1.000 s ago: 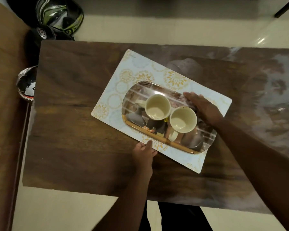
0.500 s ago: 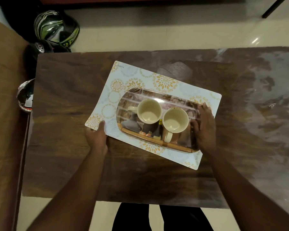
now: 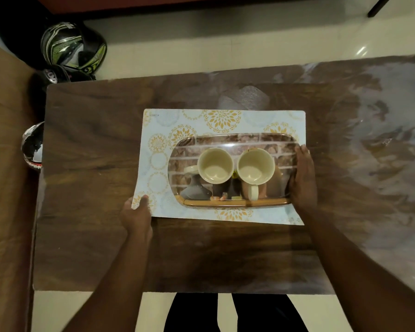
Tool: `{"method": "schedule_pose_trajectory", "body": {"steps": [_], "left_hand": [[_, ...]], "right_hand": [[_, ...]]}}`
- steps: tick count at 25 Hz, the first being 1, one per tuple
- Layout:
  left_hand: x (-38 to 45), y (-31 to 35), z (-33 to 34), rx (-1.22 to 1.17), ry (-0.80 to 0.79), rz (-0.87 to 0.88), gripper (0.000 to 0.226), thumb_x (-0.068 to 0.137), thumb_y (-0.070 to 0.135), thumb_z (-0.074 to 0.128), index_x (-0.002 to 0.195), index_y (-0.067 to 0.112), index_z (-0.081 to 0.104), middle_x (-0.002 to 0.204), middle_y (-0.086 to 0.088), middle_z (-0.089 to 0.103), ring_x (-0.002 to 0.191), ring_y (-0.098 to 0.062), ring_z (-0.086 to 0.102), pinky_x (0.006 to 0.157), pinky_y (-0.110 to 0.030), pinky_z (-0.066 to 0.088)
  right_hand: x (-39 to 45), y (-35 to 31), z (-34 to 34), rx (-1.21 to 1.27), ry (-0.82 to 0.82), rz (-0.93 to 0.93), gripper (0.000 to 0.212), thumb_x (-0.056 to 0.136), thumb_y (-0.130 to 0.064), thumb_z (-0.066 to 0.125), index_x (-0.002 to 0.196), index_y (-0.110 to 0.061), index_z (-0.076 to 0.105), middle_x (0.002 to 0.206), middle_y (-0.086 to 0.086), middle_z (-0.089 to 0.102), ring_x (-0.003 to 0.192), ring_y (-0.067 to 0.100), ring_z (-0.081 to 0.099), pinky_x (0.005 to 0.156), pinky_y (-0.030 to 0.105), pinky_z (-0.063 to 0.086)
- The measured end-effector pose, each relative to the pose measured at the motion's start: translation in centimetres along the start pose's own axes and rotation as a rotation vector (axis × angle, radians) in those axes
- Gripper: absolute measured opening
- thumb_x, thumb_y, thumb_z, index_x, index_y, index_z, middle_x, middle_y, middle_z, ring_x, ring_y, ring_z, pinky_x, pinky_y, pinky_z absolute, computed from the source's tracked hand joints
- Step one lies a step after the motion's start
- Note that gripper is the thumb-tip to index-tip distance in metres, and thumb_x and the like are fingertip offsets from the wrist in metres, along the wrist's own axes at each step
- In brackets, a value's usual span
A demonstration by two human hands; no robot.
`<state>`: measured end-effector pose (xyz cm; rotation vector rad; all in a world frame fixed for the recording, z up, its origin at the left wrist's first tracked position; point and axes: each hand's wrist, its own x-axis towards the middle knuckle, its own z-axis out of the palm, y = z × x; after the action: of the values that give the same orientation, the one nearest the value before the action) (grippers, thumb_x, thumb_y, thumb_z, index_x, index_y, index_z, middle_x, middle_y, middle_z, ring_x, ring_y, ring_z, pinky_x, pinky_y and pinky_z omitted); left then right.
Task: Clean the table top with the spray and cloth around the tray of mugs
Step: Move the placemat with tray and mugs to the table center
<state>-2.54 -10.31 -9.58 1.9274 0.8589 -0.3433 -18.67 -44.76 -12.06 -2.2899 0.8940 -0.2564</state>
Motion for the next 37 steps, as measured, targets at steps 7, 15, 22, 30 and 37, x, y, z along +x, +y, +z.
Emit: {"method": "schedule_pose_trajectory", "body": {"steps": [7,15,22,30,37], "left_hand": [[-3.1,-2.0,-0.4,0.055,-0.021,0.017,0.03,0.089,0.01,0.068,0.118,0.006,0.063,0.112,-0.01,0.069,0.094,-0.021,0.067,0.077,-0.033,0.053],[-4.2,2.9,4.4,0.278,-0.334,0.273,0.037,0.092,0.031,0.065,0.125,0.017,0.057,0.11,0.001,0.065,0.099,-0.015,0.063,0.079,-0.026,0.049],[-0.2,3.1,4.5,0.108,-0.308,0.154,0.019,0.096,0.016,0.059,0.115,0.018,0.056,0.113,-0.018,0.067,0.096,-0.033,0.068,0.083,-0.051,0.057],[1.3,2.7,3.2,0.516,-0.185,0.527,0.034,0.093,0.03,0.061,0.118,0.009,0.063,0.143,-0.016,0.046,0.133,-0.03,0.042,0.108,-0.038,0.036],[0.6,0.6,5.1,0.466,-0.23,0.512,0.064,0.098,0.027,0.046,0.152,0.008,0.017,0.145,-0.02,0.046,0.133,-0.047,0.042,0.101,-0.061,0.042]], "right_hand": [[3.2,1.1,-1.4,-0.037,-0.046,-0.072,0.062,0.089,-0.027,0.025,0.144,0.002,0.03,0.151,0.02,0.027,0.139,0.024,0.019,0.116,0.038,0.015],[0.5,0.0,-1.1,0.184,0.053,0.197,0.048,0.1,-0.012,0.038,0.146,-0.005,0.028,0.151,0.014,0.032,0.138,0.021,0.029,0.113,0.034,0.024],[-0.9,-2.3,0.3,0.266,0.01,0.284,0.053,0.098,-0.009,0.043,0.148,-0.012,0.026,0.152,0.009,0.031,0.139,0.023,0.029,0.112,0.033,0.025],[-0.7,-0.7,0.5,0.21,-0.109,0.1,0.061,0.092,-0.034,0.048,0.148,-0.019,0.026,0.15,-0.002,0.035,0.135,0.014,0.033,0.113,0.036,0.021],[-2.7,0.7,1.2,0.05,-0.088,0.133,0.059,0.094,-0.044,0.029,0.148,-0.02,0.025,0.153,0.004,0.03,0.14,0.003,0.012,0.114,0.021,-0.003]]}}
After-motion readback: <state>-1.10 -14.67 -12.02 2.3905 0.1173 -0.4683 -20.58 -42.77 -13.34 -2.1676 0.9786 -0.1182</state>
